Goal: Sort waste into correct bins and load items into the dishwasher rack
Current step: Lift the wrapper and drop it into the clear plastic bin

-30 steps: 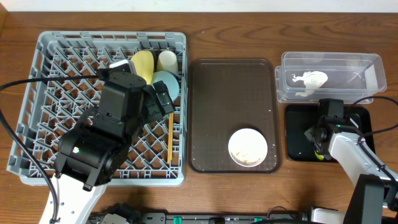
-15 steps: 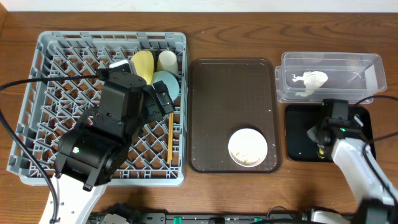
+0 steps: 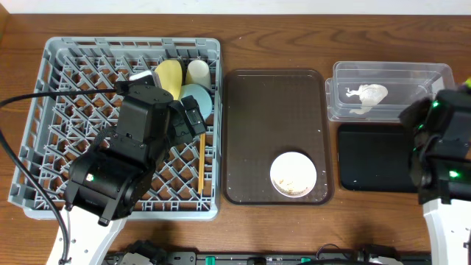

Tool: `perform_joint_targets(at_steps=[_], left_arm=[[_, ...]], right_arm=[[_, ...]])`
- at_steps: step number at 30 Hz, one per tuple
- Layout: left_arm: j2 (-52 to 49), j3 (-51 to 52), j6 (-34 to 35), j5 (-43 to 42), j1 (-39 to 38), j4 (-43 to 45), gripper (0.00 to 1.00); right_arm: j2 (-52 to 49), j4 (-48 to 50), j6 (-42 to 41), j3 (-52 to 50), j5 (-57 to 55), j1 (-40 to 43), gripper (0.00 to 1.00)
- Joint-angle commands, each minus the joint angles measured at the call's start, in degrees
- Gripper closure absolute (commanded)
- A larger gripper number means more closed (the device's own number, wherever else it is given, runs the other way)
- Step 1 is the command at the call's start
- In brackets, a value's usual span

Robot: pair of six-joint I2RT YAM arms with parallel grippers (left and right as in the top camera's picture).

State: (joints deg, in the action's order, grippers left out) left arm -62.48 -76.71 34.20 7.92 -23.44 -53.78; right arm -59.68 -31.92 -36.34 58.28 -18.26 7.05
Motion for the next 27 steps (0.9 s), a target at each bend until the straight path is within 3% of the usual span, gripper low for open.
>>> perform_joint_targets(at_steps=[1, 8, 20, 23, 25, 27], left_arm=[[0.0, -0.8, -1.0, 0.7, 0.3, -0.2, 0.0], [0.0, -0.8, -1.0, 0.7, 0.3, -0.2, 0.0], [0.0, -0.8, -1.0, 0.7, 0.3, -0.2, 0.0], [0.0, -0.8, -1.0, 0.7, 0.3, -0.2, 0.0], [0.0, -0.8, -1.0, 0.7, 0.3, -0.2, 0.0], [0.0, -0.8, -1.0, 0.7, 0.3, -0.2, 0.0]], right_arm=[[-1.4, 3.1, -5.9, 2.0, 0.5, 0.8, 0.98], [-10.7, 13.0, -14.2, 1.9, 7.1, 0.8, 0.98], [-30.9, 27.0, -15.5, 1.9, 7.6, 0.9, 0.96], [-33.2, 29.0, -15.5, 1.9, 7.6, 0.9, 0.6], [-33.6, 28.9, -14.8, 1.9, 7.6, 0.9, 0.5], [-33.6, 28.8, -12.4, 1.9, 7.6, 0.9, 0.28]])
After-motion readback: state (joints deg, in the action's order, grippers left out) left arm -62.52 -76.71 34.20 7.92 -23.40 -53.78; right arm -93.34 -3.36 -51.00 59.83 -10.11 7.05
